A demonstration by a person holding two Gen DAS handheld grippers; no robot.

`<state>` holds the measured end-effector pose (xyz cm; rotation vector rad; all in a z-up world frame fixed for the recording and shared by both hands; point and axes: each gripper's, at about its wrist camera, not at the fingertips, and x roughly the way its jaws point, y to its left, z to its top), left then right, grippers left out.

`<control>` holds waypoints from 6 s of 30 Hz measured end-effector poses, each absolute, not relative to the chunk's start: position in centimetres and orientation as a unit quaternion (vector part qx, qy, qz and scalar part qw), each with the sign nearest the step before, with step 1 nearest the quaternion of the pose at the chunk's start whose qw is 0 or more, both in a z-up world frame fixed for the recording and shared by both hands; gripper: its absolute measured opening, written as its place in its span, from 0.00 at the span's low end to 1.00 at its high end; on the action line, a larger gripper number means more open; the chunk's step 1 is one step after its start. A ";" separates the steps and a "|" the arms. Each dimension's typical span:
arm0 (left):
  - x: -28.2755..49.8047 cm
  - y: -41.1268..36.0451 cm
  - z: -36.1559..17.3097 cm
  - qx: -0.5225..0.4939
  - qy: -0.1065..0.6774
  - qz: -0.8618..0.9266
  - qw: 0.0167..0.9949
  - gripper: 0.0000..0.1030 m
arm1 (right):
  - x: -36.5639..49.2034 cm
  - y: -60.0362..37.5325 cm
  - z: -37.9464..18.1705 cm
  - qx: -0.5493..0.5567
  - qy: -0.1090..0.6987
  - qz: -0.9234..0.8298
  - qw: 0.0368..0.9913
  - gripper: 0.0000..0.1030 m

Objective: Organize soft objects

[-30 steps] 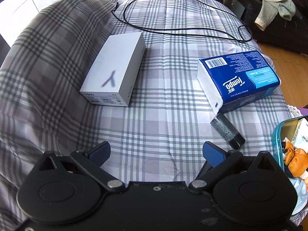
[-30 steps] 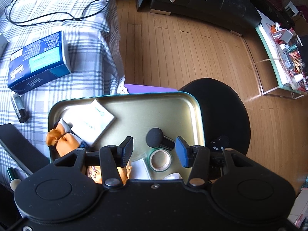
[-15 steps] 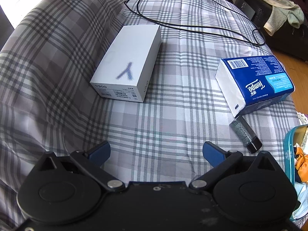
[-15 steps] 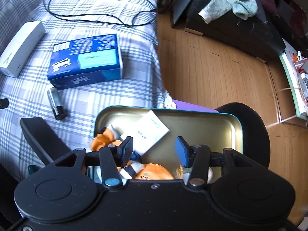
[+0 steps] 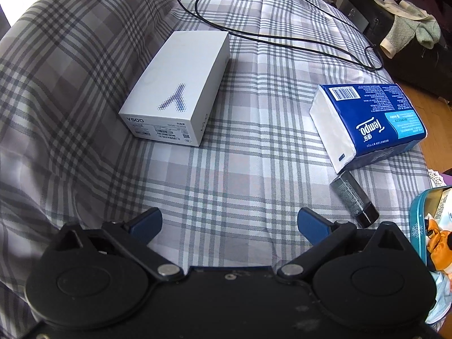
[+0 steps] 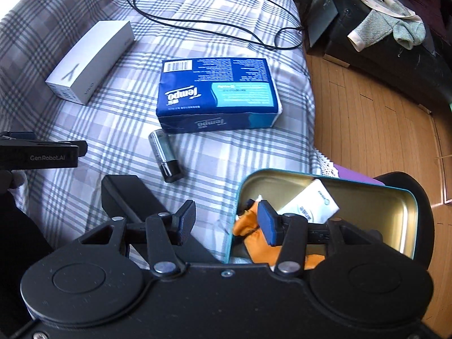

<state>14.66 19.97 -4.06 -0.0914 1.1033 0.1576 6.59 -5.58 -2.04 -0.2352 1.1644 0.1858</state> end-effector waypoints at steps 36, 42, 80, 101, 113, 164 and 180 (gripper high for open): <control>14.5 21.3 -4.6 -0.092 0.522 0.082 0.844 0.99 | -1.2 0.5 -11.1 -0.075 0.648 0.197 0.732 0.37; 14.3 22.0 -4.3 -0.108 0.513 0.090 0.847 0.99 | -1.1 1.0 -9.1 -0.062 0.623 0.215 0.750 0.35; 16.2 22.6 -4.3 -0.088 0.514 0.044 0.852 0.99 | 9.2 0.1 -6.5 -0.108 0.535 0.197 0.814 0.39; 19.4 15.7 -8.9 0.022 0.562 -0.048 0.825 0.87 | 10.7 -6.0 -7.4 0.045 0.582 0.071 0.809 0.39; 20.1 16.1 -9.4 -0.015 0.570 -0.059 0.819 0.60 | 10.3 -6.0 -7.2 0.087 0.598 0.068 0.794 0.39; 19.1 23.4 -7.5 -0.144 0.530 0.095 0.830 0.89 | 11.8 -1.6 -9.6 0.047 0.570 0.025 0.820 0.58; 18.8 19.8 -7.0 -0.069 0.523 0.024 0.849 0.95 | 11.9 -4.8 -9.0 0.059 0.562 0.018 0.825 0.40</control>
